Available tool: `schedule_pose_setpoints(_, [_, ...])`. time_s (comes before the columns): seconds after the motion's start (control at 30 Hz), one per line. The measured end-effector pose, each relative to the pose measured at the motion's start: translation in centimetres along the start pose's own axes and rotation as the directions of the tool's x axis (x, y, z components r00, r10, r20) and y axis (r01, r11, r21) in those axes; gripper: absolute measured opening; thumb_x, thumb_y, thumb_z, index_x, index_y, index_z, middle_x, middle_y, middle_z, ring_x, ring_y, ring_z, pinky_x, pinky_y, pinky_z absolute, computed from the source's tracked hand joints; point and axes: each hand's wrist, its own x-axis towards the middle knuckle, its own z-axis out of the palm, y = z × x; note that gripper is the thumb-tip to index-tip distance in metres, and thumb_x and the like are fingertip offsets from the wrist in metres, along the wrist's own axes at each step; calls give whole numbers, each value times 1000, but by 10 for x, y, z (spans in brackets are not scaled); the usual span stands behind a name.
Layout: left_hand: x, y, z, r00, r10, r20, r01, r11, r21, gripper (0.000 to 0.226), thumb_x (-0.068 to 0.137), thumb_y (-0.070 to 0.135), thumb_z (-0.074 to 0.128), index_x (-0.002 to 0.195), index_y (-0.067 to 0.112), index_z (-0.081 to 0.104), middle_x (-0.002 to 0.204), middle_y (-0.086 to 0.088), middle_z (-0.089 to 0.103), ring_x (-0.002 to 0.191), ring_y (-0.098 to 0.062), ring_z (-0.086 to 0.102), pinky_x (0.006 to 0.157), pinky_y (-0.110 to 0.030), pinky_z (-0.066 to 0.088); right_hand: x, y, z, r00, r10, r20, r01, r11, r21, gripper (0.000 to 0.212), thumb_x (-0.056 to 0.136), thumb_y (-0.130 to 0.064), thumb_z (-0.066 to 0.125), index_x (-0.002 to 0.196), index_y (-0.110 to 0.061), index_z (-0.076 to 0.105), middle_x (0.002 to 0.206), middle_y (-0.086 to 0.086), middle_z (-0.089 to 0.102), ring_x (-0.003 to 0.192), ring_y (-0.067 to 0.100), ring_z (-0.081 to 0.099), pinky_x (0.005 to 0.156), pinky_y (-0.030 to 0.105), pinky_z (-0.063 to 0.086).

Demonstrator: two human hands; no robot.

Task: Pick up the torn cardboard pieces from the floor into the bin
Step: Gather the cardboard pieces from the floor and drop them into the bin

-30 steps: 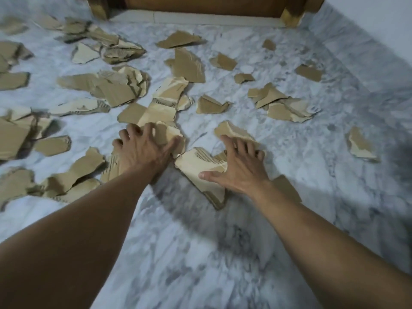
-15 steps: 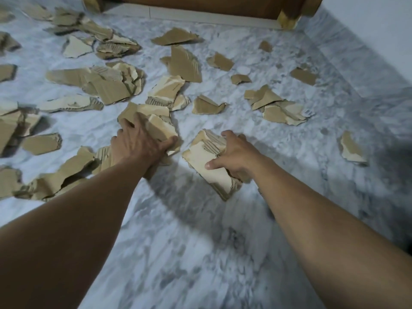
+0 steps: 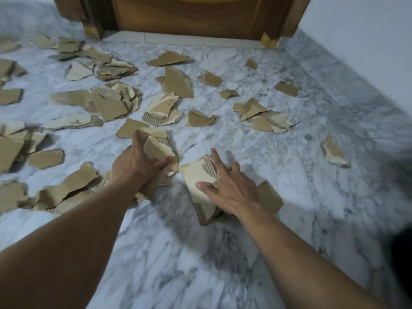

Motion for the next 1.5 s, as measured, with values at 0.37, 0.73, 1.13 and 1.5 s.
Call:
schedule_pose_setpoints(0.37, [-47, 40, -13, 979, 197, 51, -199, 979, 40, 112, 70, 79, 70, 155, 35, 13, 118, -12, 70, 107, -37, 65, 79, -42, 54, -45, 31, -28, 983, 155, -94, -154, 988, 18, 99, 79, -90, 31, 150, -50, -24, 132, 17, 43, 103, 36, 59, 74, 39, 43])
schedule_pose_setpoints(0.73, [-97, 215, -107, 854, 521, -3, -517, 847, -124, 94, 70, 76, 72, 145, 40, 29, 113, -12, 70, 97, -37, 68, 74, -41, 56, -157, 96, -211, 839, 352, -415, -402, 915, -38, 80, 90, -80, 15, 153, -46, -20, 135, 22, 45, 100, 38, 60, 69, 39, 43])
schedule_pose_setpoints(1.13, [-250, 497, -119, 580, 811, -81, -763, 505, -402, 109, 68, 81, 70, 157, 33, 28, 131, -13, 65, 117, -39, 61, 89, -42, 50, -324, 241, -343, 496, 606, -622, -718, 689, 98, 63, 105, -47, 29, 160, -32, 2, 135, 19, 45, 101, 38, 58, 75, 41, 43])
schedule_pose_setpoints(1.5, [-355, 559, 6, 598, 801, 40, -606, 483, -632, 81, 71, 74, 73, 136, 28, 56, 121, -2, 69, 111, -25, 65, 87, -36, 52, -375, 318, -310, 376, 776, -506, -623, 616, 483, 54, 106, -42, 24, 157, -28, 16, 145, 23, 33, 122, 44, 46, 98, 48, 41])
